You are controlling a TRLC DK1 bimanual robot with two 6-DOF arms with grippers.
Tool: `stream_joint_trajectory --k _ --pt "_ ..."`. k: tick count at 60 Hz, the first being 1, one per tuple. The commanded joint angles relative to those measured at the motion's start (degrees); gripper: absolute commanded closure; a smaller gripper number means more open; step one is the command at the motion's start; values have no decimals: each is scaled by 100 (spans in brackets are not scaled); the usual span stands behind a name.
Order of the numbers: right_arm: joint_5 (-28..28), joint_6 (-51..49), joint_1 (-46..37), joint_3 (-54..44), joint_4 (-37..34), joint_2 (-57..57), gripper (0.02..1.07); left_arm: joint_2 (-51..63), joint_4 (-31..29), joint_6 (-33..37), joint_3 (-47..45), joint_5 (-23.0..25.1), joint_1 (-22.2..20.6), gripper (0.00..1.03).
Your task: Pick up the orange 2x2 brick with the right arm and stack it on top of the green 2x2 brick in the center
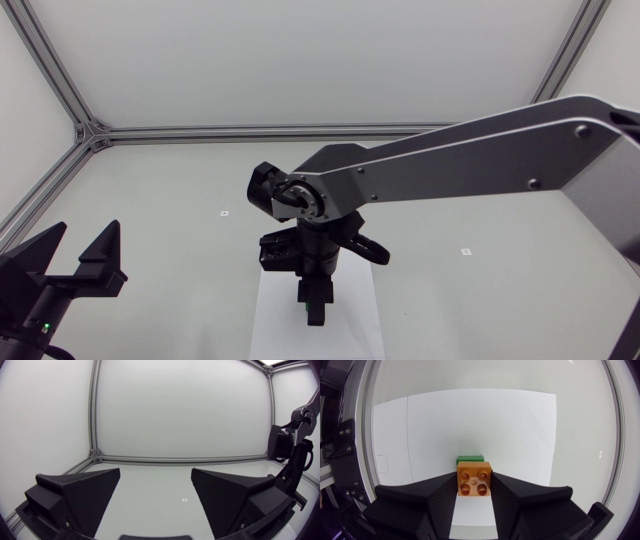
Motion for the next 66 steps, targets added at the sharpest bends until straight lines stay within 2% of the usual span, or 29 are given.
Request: stream_joint_trajectory --k 1,66 --pt "22 92 -22 -123 -74 159 77 -45 -84 73 -235 23 9 4" --pt "4 171 83 -281 14 291 77 -45 -84 73 -235 23 9 4"
